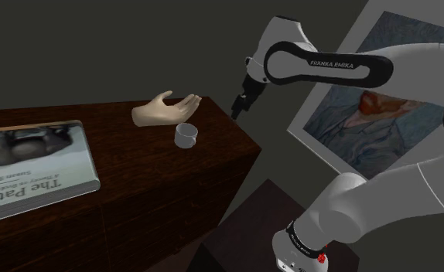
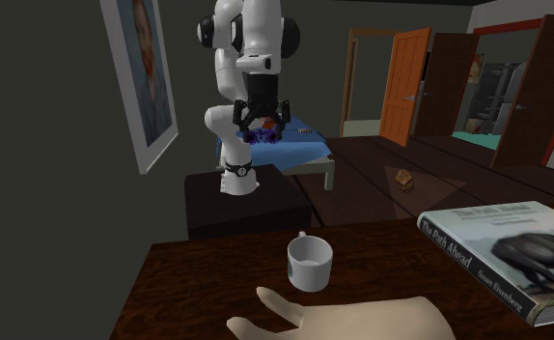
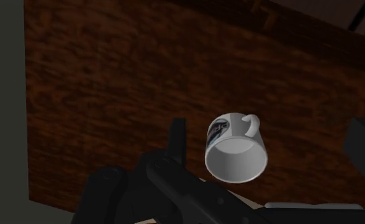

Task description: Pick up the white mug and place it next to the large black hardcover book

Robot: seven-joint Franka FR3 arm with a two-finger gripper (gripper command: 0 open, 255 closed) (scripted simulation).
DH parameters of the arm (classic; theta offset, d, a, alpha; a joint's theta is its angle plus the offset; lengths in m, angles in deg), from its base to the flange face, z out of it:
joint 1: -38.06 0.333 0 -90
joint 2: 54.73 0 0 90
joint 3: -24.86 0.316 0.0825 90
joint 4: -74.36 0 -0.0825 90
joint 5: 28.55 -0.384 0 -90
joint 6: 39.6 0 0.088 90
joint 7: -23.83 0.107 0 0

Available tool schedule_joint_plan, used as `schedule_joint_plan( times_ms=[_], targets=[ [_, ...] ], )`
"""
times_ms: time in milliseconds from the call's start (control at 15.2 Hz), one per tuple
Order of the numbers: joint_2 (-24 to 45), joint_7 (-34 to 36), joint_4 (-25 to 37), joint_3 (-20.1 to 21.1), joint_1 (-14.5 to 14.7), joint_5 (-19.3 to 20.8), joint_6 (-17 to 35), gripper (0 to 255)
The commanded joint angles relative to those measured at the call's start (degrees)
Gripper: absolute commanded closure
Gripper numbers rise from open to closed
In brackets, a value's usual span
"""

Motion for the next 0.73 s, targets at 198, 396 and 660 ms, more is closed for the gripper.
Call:
schedule_joint_plan(
  times_ms=[198, 396, 660],
  targets=[
    [10.3, -2.1, 2.5, -1.5, 0.2, -1.6, 7.8, 0],
    [16.7, -3.5, 5.0, -2.1, 0.3, -3.1, 11.6, 0],
    [25.4, -5.6, 9.5, -2.6, 0.3, -5.5, 15.6, 0]
  ],
)
